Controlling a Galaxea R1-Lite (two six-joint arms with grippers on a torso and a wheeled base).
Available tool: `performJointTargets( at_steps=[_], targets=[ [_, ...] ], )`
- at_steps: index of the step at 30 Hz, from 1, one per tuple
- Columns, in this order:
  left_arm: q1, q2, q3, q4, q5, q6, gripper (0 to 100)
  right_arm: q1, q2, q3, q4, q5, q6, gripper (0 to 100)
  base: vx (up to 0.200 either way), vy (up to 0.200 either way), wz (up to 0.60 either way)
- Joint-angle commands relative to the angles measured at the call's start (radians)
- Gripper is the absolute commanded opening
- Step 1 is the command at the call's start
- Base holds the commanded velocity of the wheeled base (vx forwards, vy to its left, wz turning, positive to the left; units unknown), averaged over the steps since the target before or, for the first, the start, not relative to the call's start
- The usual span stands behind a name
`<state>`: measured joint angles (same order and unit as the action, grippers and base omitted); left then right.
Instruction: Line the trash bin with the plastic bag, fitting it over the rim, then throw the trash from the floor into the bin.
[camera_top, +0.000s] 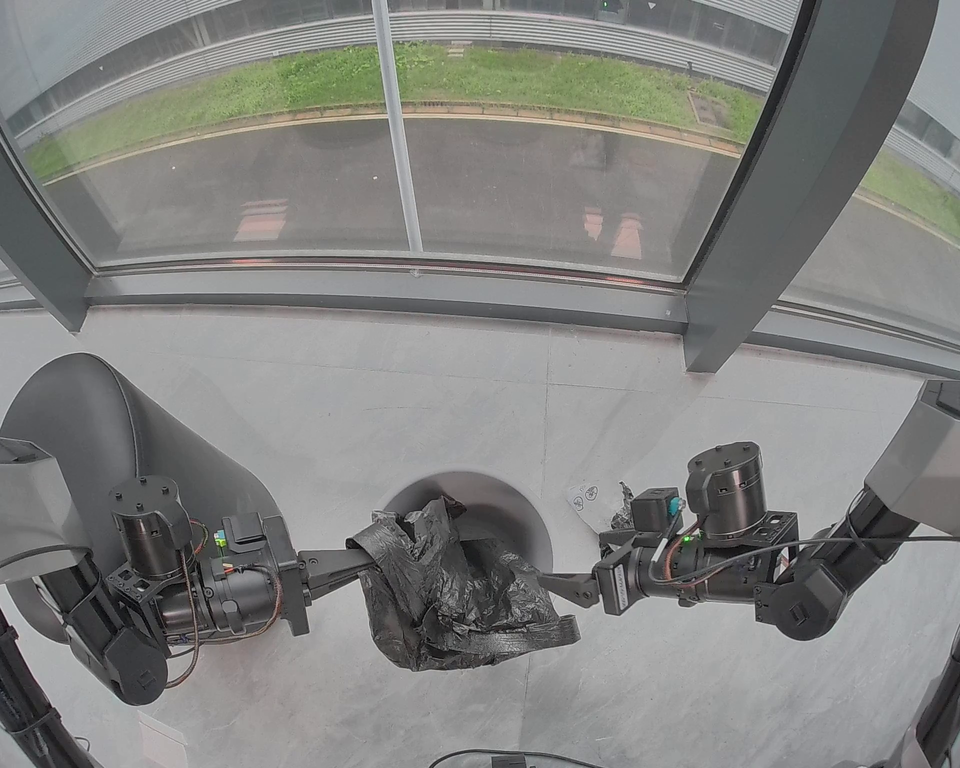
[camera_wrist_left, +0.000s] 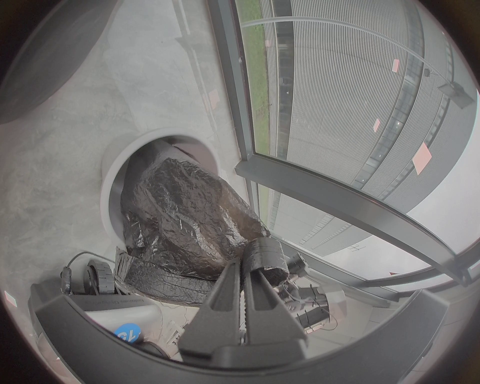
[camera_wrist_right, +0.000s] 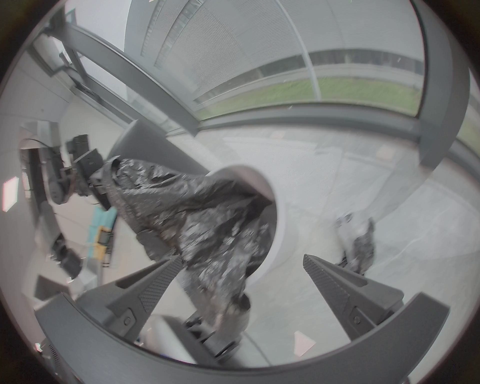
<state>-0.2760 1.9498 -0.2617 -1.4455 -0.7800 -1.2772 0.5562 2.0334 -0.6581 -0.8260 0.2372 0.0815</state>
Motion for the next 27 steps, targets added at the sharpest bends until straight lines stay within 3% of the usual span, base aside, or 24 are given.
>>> performJointTargets(
  at_steps=[1, 3, 8, 12, 20, 27],
  targets=[
    [-0.009, -0.025, -0.037, 0.002, 0.081, -0.001, 0, 0.194, 0.028, -0.097, -0.061, -0.200, -0.005, 100, 0.000, 0.000, 0.00],
    [-0.011, -0.029, -0.042, 0.004, 0.085, -0.001, 0, 0.223, 0.037, -0.103, -0.061, -0.210, -0.006, 100, 0.000, 0.000, 0.00],
    [-0.012, -0.038, -0.048, 0.011, 0.087, -0.001, 0, 0.343, 0.088, -0.141, -0.062, -0.311, -0.012, 100, 0.000, 0.000, 0.00],
    [-0.012, -0.040, -0.048, 0.010, 0.087, -0.001, 0, 0.387, 0.114, -0.160, -0.061, -0.328, -0.031, 100, 0.000, 0.000, 0.00],
    [-0.017, -0.040, -0.047, 0.005, 0.087, 0.001, 0, 0.432, 0.191, -0.195, -0.062, -0.435, -0.042, 100, 0.000, 0.000, 0.00],
    [-0.017, -0.045, -0.040, 0.005, 0.087, 0.004, 0, 0.426, 0.217, -0.227, -0.064, -0.472, -0.040, 100, 0.000, 0.000, 0.00]
  ],
)
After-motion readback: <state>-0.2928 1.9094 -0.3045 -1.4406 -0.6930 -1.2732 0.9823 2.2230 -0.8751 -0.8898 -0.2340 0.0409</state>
